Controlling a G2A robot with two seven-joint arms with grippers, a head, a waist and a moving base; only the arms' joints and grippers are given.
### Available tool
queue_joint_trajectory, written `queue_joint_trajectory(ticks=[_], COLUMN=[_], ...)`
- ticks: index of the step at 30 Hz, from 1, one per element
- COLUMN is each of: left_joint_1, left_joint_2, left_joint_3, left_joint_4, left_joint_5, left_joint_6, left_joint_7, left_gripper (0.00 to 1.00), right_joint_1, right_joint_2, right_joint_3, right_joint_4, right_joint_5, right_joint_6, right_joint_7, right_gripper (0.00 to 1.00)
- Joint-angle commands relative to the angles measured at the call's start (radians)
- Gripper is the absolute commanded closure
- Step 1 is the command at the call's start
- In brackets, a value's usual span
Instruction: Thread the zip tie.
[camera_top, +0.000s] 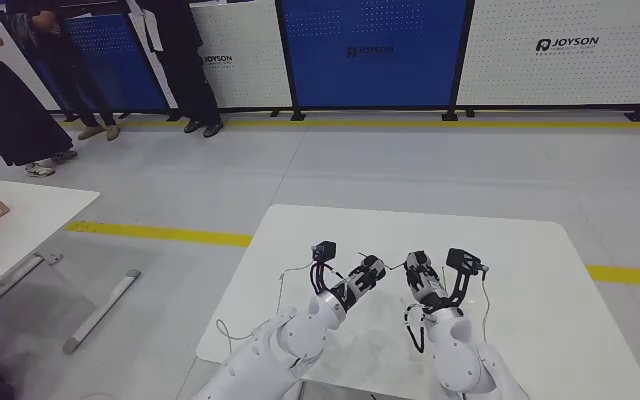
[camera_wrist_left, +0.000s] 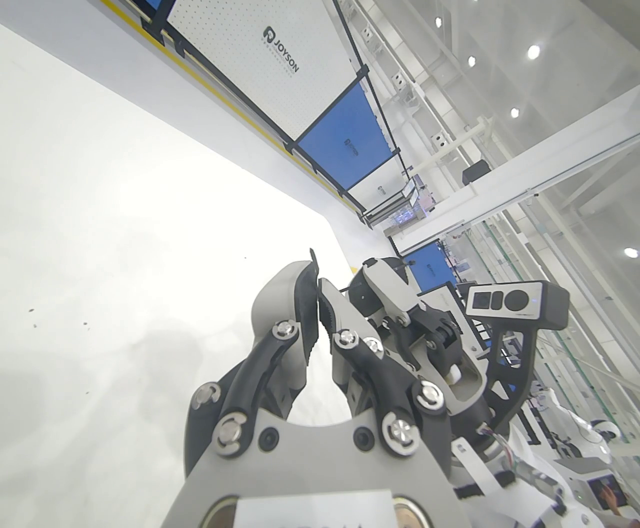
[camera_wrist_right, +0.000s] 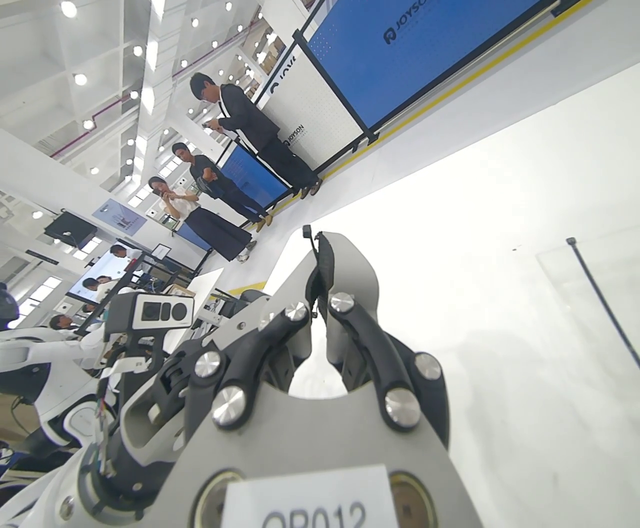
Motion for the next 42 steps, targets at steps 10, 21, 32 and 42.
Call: queue_joint_trajectory(ticks=[10,21,32,42], left_joint_1=[0.006,0.016,0.023,0.025], left_joint_2=[-0.008,-0.011,-0.016,-0.019], left_joint_3=[-0.003,-0.016,-0.024,-0.032], left_joint_4=[-0.003,-0.009,-0.009,-0.007], left_joint_5=[-0.020,-0.006,-0.010,-0.005], left_joint_6=[-0.019,-0.015,-0.035,-0.036], left_joint_7=[-0.009,-0.008,-0.018,-0.036], left_gripper=[1.00,1.00,0.96,0.75], right_joint_1=[0.020,-0.017,-0.017,-0.019], right_joint_2=[-0.009,-0.005,-0.006,-0.008], right_joint_3=[-0.012,0.015,0.015,0.014], right_joint_4=[0.048,-0.002,-0.003,-0.009], right_joint_5=[0.060,0.048,0.049,0.042], right_joint_6=[-0.027,-0.031,-0.037,-0.022], right_joint_7=[-0.019,-0.050,-0.044,-0.056], right_gripper=[1.00,1.00,1.00,1.00])
